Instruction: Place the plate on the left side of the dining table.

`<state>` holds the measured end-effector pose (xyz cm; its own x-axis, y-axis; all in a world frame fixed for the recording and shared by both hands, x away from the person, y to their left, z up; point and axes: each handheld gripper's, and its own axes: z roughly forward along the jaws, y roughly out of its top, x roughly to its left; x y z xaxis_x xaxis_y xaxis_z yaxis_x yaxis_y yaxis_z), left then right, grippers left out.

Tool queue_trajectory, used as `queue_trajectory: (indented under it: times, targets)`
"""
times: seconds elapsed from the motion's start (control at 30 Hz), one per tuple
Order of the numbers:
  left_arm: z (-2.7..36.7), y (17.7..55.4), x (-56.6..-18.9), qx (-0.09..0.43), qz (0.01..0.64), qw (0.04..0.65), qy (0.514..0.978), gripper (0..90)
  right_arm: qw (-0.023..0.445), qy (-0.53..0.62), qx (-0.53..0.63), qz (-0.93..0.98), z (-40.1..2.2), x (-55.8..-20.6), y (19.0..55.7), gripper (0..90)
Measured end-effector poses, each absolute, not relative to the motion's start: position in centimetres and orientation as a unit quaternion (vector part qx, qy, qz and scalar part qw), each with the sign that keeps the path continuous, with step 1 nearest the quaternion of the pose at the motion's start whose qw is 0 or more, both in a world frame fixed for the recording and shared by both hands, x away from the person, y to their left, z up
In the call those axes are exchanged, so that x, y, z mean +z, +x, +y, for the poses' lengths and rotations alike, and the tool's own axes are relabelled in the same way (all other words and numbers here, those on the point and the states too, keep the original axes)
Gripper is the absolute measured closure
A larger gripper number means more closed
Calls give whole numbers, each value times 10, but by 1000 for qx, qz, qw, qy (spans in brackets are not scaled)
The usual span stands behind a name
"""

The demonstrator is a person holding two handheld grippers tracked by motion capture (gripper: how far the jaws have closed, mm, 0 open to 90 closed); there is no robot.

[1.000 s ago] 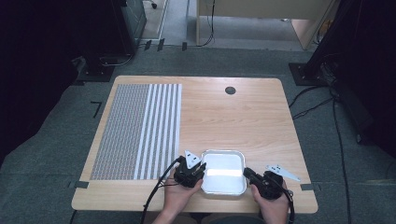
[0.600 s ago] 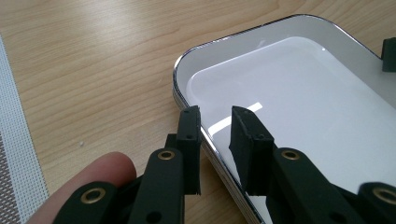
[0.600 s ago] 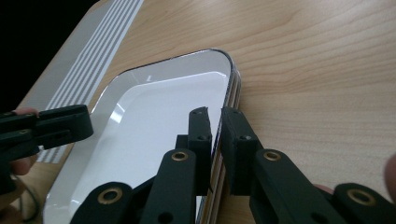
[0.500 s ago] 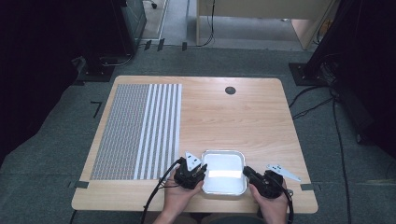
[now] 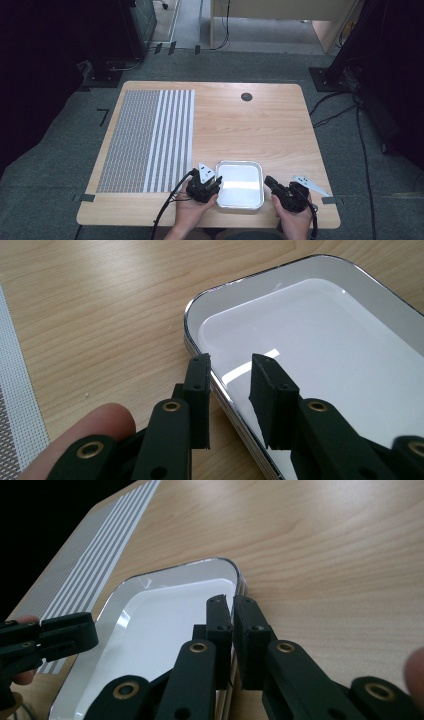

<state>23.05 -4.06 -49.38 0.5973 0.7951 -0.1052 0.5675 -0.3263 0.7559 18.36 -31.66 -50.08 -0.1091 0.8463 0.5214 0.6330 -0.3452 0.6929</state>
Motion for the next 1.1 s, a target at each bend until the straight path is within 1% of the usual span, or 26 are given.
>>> queue_trajectory:
  times: [0.03,0.2,0.23,0.33,0.47,0.5,0.53,0.6,0.63,0.73,0.77,0.83,0.93,1.1]
  targets:
    - [-41,230,-494,143,425,395,802,700,90,659,485,568,-317,-504,185,862]
    - [-41,229,-494,143,424,395,802,695,70,662,480,572,-315,-509,187,857]
    - [-41,229,-494,143,424,395,802,696,56,666,486,563,-318,-509,187,863]
    - [-42,228,-494,145,421,394,804,696,52,667,493,556,-319,-509,186,864]
    - [-44,227,-495,149,418,392,805,694,71,659,486,570,-314,-507,185,846]
    - [-44,227,-495,150,419,393,805,692,111,649,463,594,-305,-505,184,830]
    - [-44,227,-495,151,418,392,805,692,111,649,463,594,-305,-505,184,830]
    - [-44,227,-495,150,418,393,805,691,153,636,438,617,-297,-502,182,836]
    - [-44,227,-495,151,417,396,804,690,178,637,423,620,-291,-500,180,862]
    - [-43,226,-494,154,415,399,803,677,181,648,417,611,-289,-498,180,879]
    - [-43,225,-494,168,414,399,801,663,180,653,416,607,-289,-498,180,883]
    - [-41,225,-493,170,416,403,797,657,180,655,415,605,-288,-497,181,886]
    - [-36,227,-489,167,421,417,788,618,184,661,420,595,-290,-491,181,896]
    - [-32,229,-484,159,425,427,782,595,196,670,423,578,-298,-486,180,900]
